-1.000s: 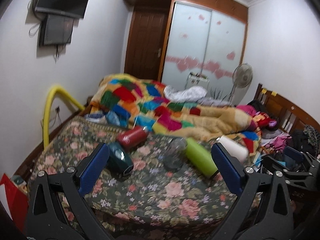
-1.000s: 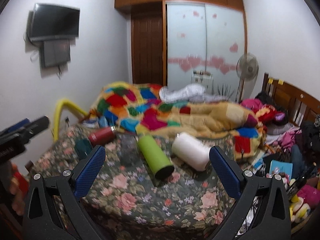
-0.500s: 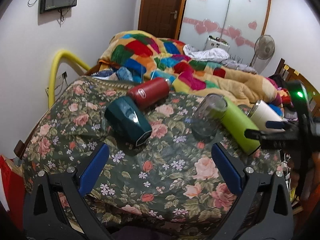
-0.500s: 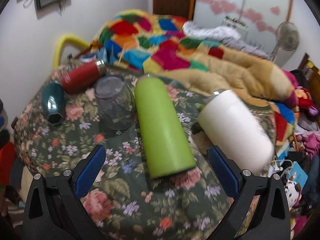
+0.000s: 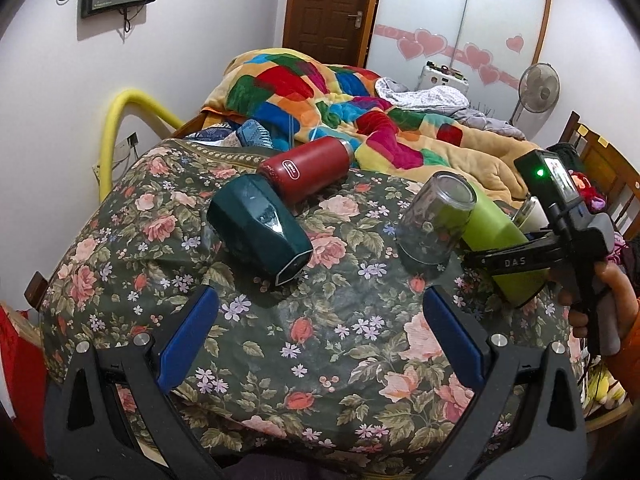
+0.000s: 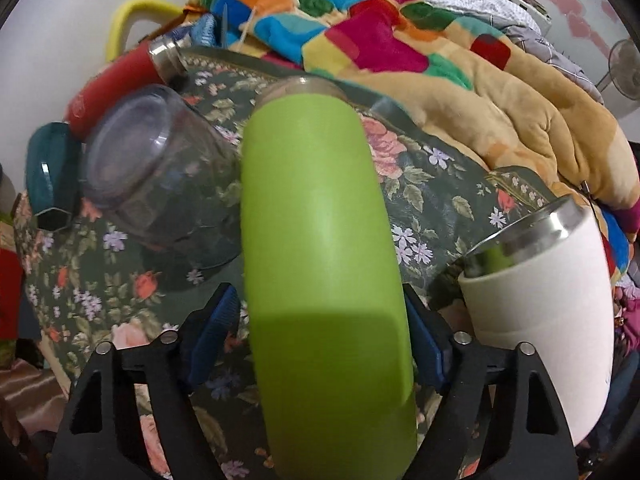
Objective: Flip cup upright
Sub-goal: 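Close the right gripper around the lime-green cup's body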
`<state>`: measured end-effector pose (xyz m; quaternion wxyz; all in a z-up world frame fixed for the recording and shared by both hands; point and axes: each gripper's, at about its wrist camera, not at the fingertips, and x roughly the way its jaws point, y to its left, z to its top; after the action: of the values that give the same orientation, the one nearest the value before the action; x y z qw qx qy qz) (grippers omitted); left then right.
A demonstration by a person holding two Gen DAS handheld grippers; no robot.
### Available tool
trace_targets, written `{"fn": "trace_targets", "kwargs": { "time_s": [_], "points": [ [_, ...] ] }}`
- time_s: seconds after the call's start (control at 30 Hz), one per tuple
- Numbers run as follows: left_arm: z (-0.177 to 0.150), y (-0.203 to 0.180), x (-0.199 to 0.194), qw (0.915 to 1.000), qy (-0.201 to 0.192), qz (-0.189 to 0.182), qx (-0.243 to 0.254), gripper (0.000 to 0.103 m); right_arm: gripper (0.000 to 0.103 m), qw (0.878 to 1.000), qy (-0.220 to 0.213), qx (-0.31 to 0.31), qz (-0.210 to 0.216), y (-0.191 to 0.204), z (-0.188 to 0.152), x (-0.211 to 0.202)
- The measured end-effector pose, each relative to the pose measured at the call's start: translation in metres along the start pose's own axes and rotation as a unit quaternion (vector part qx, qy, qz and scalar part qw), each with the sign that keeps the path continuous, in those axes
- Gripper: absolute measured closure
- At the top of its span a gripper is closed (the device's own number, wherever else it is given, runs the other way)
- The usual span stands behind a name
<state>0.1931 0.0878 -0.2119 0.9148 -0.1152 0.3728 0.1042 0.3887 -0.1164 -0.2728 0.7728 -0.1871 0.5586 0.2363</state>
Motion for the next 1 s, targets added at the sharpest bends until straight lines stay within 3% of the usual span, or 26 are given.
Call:
{"fn": "trace_targets", "kwargs": {
  "time_s": [0.1,0.63,1.0],
  "points": [
    [0.0,0.0,-0.001,1.0,0.0,0.0,0.0,0.0,0.039,1.0,0.0,0.002,0.003,-0.004,0.003,0.0],
    [-0.001,-0.008,-0.037,0.9998,-0.021,0.004,0.005,0.0,0.039,0.999,-0.011,0.043,0.024,-0.005,-0.039,-0.022],
    [-0.006,-0.019,-0.073,0.999,-0.044,-0.003,0.013,0.0,0.039,0.995,-0.095,0.022,0.02,0.013,-0.061,-0.101]
  ]
}}
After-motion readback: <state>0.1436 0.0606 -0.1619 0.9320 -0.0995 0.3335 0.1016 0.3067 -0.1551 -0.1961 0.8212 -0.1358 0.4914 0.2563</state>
